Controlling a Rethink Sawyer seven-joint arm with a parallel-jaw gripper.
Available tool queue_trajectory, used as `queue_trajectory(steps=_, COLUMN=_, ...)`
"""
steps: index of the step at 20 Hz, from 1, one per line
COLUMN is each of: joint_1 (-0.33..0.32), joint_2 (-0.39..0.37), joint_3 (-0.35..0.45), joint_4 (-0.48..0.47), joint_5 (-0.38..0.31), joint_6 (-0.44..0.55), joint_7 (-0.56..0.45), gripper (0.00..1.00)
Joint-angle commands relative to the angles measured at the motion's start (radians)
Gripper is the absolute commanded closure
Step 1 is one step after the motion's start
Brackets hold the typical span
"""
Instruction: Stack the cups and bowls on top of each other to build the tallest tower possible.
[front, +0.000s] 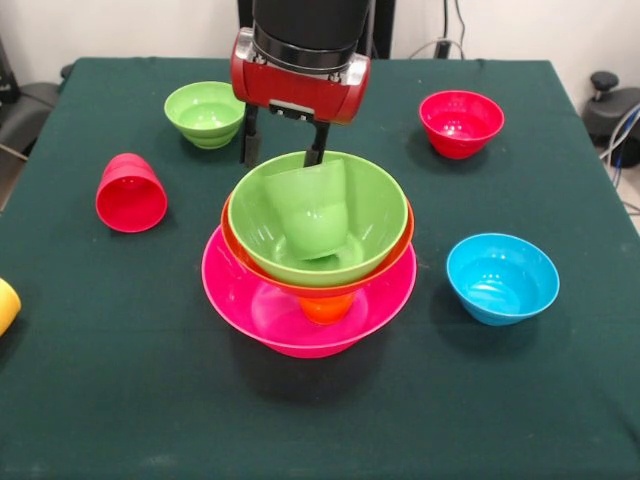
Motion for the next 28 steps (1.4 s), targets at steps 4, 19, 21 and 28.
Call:
queue_trajectory(steps=4, joint_1=-0.018, joint_2=0.024, joint_3=0.104, joint_4=-0.031, joint_5=0.004, joint_6=0.089, joint_7=0.007, gripper=0.00)
queue_trajectory(steps=19, joint_1=-0.001, joint_2=0.017, joint_3=0.126, joint_4=-0.034, joint_5=-0.017, joint_6=0.061, joint_7=-0.033, gripper=0.00)
queue_trajectory(steps=21, joint_1=0.002, joint_2=0.006, joint_3=0.125, joint_4=-0.016, joint_5=-0.018, joint_6=0.054, joint_7=-0.031, gripper=0.00)
queue_trajectory(steps=28, joint_1=0.016, joint_2=0.028, joint_3=0.113, joint_4=-0.042, joint_5=-0.018, joint_6=0.057, joint_7=0.001, gripper=0.00)
